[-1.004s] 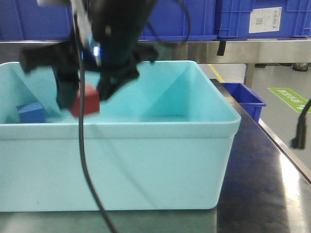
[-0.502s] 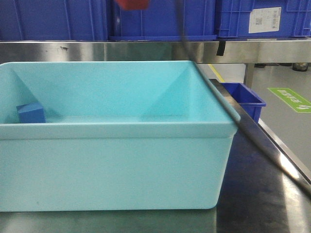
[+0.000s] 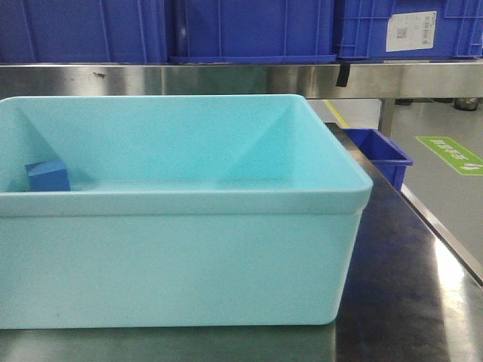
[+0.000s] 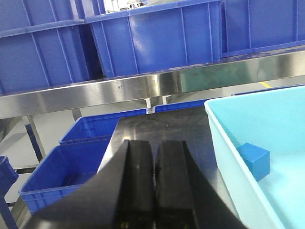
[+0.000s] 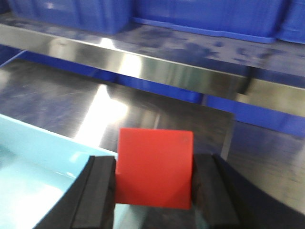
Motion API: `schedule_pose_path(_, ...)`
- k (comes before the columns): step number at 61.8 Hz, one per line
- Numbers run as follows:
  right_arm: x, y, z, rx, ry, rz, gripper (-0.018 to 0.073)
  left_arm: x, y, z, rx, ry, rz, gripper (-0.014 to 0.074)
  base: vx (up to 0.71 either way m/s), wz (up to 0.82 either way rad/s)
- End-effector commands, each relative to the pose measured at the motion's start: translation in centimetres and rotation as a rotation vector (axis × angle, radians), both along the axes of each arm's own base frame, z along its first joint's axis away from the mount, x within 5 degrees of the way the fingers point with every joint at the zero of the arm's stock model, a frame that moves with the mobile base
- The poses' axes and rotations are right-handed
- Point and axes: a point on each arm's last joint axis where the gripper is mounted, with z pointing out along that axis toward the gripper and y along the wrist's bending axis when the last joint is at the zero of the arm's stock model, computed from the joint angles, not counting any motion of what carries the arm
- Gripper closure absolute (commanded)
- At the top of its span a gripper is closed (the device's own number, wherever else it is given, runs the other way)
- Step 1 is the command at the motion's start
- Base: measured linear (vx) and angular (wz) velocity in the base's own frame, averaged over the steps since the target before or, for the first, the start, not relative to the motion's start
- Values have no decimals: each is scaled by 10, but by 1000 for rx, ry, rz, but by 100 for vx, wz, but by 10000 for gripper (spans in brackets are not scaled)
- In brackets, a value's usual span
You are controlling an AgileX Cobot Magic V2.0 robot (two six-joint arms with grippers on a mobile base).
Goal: Pick red cube and place on left shelf
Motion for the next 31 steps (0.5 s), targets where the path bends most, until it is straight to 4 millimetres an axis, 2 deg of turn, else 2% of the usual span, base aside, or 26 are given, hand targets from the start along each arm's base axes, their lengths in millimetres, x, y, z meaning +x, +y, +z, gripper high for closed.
schedule_pose_path(1,-17,-18,19,43,-155,-38,501,1,0,0,-5,-62,-4,491,0,0)
schedule_pose_path(16,-58,-54,5,53,-220,-157,501,1,0,0,-5,-62,-4,491,0,0)
schedule_pose_path(31,-96,-74,-13,69,-328,-253,501,1,0,0,-5,-62,-4,491,0,0)
